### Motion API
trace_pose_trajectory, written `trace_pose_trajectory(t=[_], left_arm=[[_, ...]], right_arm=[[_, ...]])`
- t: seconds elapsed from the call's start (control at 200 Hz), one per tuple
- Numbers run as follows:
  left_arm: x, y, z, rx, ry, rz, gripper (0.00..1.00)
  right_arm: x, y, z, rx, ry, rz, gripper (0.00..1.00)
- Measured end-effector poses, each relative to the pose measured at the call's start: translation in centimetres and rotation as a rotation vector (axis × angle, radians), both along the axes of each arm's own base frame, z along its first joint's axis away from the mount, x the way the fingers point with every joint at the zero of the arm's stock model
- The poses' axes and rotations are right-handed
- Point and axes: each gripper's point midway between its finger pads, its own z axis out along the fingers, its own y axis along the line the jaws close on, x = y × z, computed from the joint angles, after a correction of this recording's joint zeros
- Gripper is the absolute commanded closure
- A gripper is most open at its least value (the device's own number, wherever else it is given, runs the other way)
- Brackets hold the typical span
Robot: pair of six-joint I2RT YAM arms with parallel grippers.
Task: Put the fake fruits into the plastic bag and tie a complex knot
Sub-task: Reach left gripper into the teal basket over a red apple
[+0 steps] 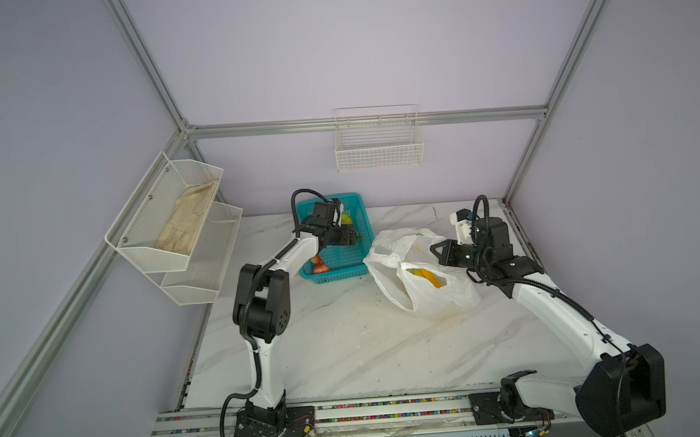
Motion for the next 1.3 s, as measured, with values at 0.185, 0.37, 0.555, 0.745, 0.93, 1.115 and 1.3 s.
trace_pose_trajectory(t=[0.185,0.37,0.555,0.745,0.93,1.115,1.3], left_arm=[[2.6,-1.4,-2.7,0.029,0.022,-0.103,0.20],[3.9,-2.5,-3.7,0.015,0.030,-0.162,0.17],[4.8,-3.2,-3.8,-0.003,0.024,-0.207,0.16],[3.5,-3.4,-4.6,0.004,0.070,-0.275,0.16],[2.1,-3.5,-5.3,0.023,0.106,-0.341,0.19],[1.3,-3.3,-5.2,0.044,0.110,-0.402,0.20],[0.5,-3.2,-5.7,0.077,0.120,-0.452,0.17]], right_arm=[[0.0,-0.1,0.0,-0.002,0.000,-0.003,0.95],[0.0,-0.1,0.0,-0.001,0.000,-0.004,0.95],[0.0,-0.1,0.0,0.003,0.005,-0.010,0.95],[0.0,-0.3,0.4,0.002,-0.006,-0.022,0.95],[0.0,-0.3,0.4,0.004,-0.005,-0.023,0.95],[0.0,-0.3,0.3,0.004,-0.004,-0.022,0.95],[0.0,-0.3,0.3,0.003,-0.003,-0.023,0.95]])
